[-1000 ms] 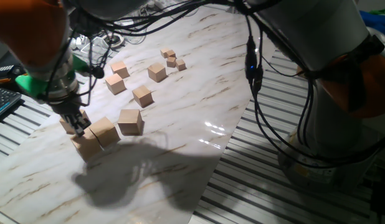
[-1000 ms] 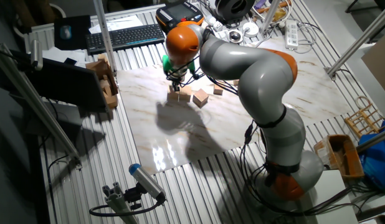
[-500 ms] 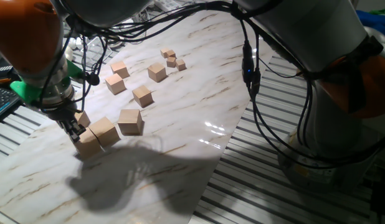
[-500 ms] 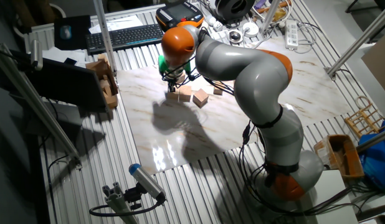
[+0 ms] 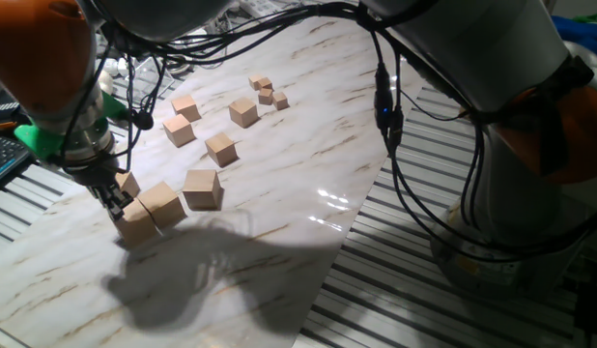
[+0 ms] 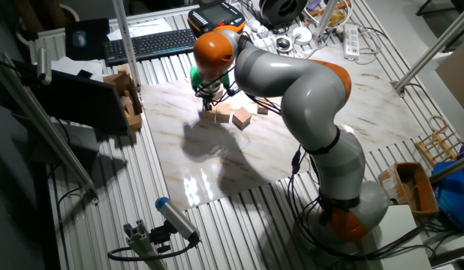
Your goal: Stack the blocks into a cross shape
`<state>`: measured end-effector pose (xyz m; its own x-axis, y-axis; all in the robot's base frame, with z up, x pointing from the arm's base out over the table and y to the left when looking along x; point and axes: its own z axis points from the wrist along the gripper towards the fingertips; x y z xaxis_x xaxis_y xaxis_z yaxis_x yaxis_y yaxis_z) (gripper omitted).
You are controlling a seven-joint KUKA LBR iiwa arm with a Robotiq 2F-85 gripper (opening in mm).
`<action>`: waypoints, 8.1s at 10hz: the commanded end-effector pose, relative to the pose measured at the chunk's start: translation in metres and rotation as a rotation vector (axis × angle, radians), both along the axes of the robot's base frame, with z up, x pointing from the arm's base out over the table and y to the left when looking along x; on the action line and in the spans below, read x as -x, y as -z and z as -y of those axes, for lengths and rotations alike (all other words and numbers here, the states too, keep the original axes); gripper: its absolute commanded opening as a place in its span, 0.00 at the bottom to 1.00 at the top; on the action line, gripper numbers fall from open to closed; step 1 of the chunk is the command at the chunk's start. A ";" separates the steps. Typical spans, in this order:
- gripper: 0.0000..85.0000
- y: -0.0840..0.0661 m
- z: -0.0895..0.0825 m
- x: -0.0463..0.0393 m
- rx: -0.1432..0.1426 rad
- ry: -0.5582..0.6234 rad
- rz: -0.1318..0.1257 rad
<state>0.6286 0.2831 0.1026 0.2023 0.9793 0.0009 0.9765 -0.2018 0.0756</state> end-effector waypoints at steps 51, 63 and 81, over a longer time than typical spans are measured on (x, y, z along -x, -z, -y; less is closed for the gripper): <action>0.00 0.049 -0.017 -0.0202 0.104 0.106 0.046; 0.00 -0.010 -0.012 -0.0118 0.031 0.083 0.013; 1.00 0.021 0.056 -0.0028 -0.003 0.111 -0.023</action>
<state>0.6310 0.2268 0.0809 0.3097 0.9508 -0.0021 0.9495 -0.3092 0.0528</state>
